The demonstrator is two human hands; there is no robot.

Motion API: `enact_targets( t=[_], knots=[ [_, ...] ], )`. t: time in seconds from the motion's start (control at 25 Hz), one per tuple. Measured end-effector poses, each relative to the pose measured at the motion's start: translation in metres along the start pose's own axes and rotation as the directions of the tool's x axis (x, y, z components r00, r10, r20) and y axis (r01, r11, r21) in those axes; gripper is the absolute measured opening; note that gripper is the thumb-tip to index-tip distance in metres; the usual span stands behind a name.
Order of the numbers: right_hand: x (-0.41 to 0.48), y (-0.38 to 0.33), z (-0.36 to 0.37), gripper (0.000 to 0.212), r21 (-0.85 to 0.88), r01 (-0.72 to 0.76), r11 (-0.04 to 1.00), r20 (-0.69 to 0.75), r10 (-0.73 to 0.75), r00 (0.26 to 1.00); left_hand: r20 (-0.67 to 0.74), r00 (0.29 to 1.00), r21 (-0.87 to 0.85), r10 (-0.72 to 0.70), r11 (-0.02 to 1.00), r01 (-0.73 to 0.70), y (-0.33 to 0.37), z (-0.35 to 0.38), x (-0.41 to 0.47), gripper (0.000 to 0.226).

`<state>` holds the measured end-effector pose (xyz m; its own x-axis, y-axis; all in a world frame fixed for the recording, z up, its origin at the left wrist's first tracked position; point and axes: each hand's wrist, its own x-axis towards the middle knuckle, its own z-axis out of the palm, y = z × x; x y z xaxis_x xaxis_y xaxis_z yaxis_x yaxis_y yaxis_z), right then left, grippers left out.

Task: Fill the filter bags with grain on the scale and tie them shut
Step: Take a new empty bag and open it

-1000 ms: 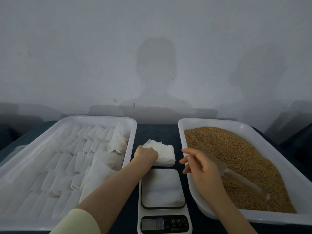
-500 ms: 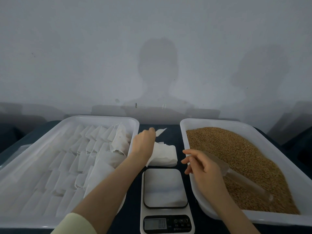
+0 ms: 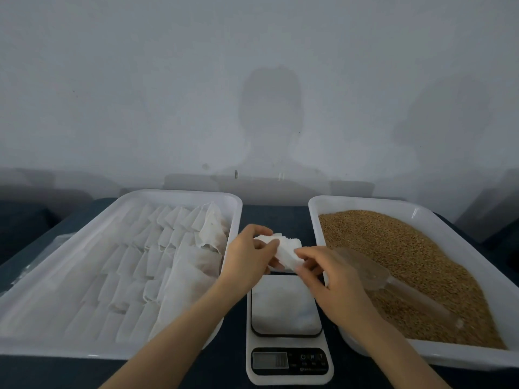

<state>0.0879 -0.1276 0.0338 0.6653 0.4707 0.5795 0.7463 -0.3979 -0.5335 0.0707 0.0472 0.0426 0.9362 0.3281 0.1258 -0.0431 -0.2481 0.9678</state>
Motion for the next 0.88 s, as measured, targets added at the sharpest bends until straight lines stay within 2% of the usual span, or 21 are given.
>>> enact_targets(
  t=[0.12,0.24,0.36,0.64,0.88],
  knots=[
    [-0.0017,-0.0007,0.0052,0.027,-0.006,-0.057,0.998,0.12,0.057,0.991,0.086,0.995,-0.016,-0.042,0.999,0.044,-0.0026,0.0024,-0.0108,0.013],
    [-0.0013,0.0029,0.0073,0.018,-0.015,-0.022,1.0,0.03,0.022,0.999,0.217,0.971,-0.172,-0.102,0.975,0.141,-0.0025,-0.0003,-0.0118,0.022],
    [-0.0023,0.0016,0.0052,0.017,0.008,0.02,1.0,-0.012,-0.02,1.0,0.308,0.946,-0.192,-0.096,0.968,0.161,-0.0054,-0.0009,-0.0107,0.031],
    [-0.0036,0.0034,0.0015,0.016,0.111,-0.093,0.989,0.002,0.094,0.996,0.284,0.959,-0.122,-0.003,0.992,0.039,-0.0079,0.0003,-0.0089,0.026],
    [-0.001,0.0067,0.0008,0.014,0.156,-0.212,0.965,0.019,0.212,0.977,0.277,0.961,-0.002,0.025,1.0,-0.025,-0.008,0.002,-0.0087,0.033]
  ],
)
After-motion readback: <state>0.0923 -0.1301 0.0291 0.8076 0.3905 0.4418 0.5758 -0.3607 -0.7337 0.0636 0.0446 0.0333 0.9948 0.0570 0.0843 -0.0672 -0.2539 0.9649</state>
